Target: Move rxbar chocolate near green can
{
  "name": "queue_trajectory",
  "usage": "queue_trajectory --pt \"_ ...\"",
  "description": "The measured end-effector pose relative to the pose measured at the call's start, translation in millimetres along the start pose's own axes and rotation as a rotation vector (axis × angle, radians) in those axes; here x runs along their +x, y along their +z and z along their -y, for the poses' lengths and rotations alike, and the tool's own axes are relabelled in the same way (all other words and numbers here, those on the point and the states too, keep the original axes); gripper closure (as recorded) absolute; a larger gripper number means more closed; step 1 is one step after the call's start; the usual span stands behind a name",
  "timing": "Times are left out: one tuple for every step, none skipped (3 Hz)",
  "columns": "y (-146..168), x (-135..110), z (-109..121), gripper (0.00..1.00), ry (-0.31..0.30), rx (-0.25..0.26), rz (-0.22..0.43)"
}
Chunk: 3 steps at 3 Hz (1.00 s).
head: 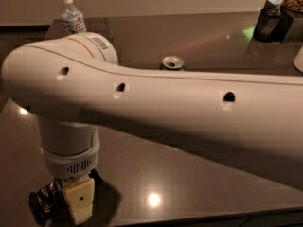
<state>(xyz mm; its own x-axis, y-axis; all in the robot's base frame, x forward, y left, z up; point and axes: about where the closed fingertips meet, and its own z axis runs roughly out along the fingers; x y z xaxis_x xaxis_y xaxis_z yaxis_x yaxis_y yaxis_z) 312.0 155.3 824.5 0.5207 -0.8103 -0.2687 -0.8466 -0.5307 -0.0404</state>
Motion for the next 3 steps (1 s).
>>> queue_trajectory --pt "-0.1 -0.4 2.7 0.59 -0.009 -0.004 -0.004" --pt "-7.2 -2.4 3.0 0.81 -0.009 -0.004 -0.004" --pt "-8.3 -2.6 3.0 1.0 -0.009 -0.004 -0.004"
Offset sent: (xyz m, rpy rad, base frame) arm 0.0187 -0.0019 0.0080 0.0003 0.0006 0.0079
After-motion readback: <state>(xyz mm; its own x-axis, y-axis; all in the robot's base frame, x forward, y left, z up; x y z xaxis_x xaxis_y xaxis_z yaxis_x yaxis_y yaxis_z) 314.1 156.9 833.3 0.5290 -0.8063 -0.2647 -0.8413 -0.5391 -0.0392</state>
